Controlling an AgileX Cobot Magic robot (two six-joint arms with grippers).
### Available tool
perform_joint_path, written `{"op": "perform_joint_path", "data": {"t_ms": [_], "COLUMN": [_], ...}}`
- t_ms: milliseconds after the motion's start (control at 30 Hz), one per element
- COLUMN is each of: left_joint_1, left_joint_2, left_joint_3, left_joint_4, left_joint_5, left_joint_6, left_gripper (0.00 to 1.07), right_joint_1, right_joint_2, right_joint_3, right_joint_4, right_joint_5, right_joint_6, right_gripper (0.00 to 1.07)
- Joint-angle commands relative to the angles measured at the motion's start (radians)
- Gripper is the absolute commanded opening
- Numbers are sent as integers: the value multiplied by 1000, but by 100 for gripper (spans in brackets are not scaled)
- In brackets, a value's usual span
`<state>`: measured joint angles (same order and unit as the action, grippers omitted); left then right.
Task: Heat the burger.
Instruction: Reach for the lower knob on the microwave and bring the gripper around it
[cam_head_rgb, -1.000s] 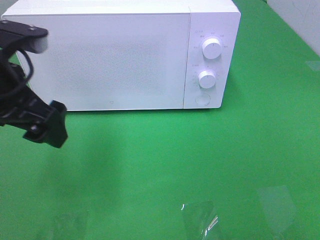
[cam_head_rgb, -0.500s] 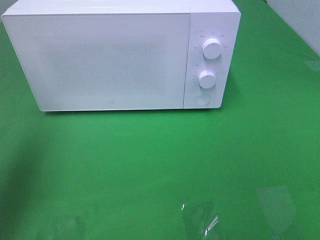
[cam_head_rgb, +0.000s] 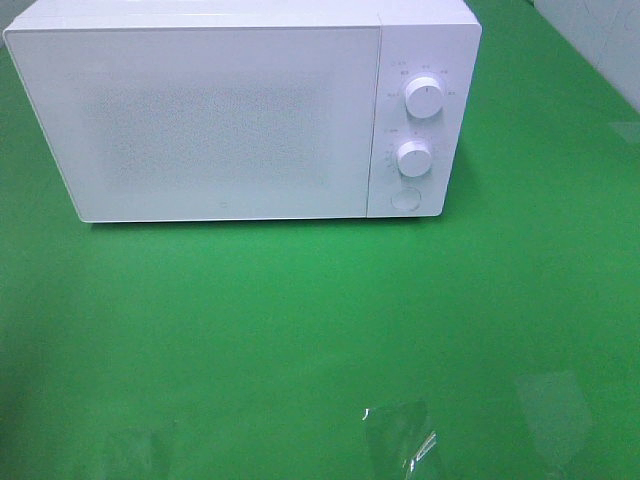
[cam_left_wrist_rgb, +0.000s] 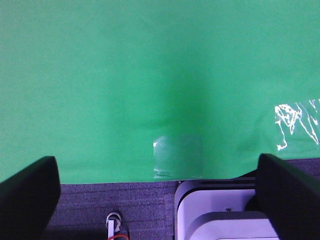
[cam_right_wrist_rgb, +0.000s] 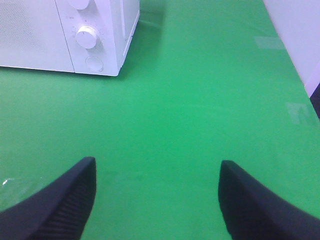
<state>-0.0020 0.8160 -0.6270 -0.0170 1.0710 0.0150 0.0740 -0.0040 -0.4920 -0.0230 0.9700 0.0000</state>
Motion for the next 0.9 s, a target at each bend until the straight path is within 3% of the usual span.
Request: {"op": "perform_joint_path", "data": {"t_ms": [33, 133, 467, 733, 900], "left_joint_1": [1, 1, 1, 1, 1], "left_joint_2": [-107, -225, -459, -804, -836], "left_joint_3": [60, 110, 108, 108, 108], "left_joint_4": [-7, -3, 17, 17, 9], "left_joint_5": [-17, 3, 1, 1, 0], "left_joint_6": [1, 1, 8, 0, 0], "left_gripper": [98, 98, 98, 98, 98], "right_joint_1": [-4, -4, -4, -4, -4], "right_joint_2": [-28, -28, -28, -28, -28], "right_joint_3": [1, 1, 1, 1, 1], "right_joint_4": [1, 1, 1, 1, 1], "right_joint_5": [-9, -9, -9, -9, -9], "right_joint_6": [0, 0, 0, 0, 0], "right_gripper": [66, 66, 66, 66, 66]}}
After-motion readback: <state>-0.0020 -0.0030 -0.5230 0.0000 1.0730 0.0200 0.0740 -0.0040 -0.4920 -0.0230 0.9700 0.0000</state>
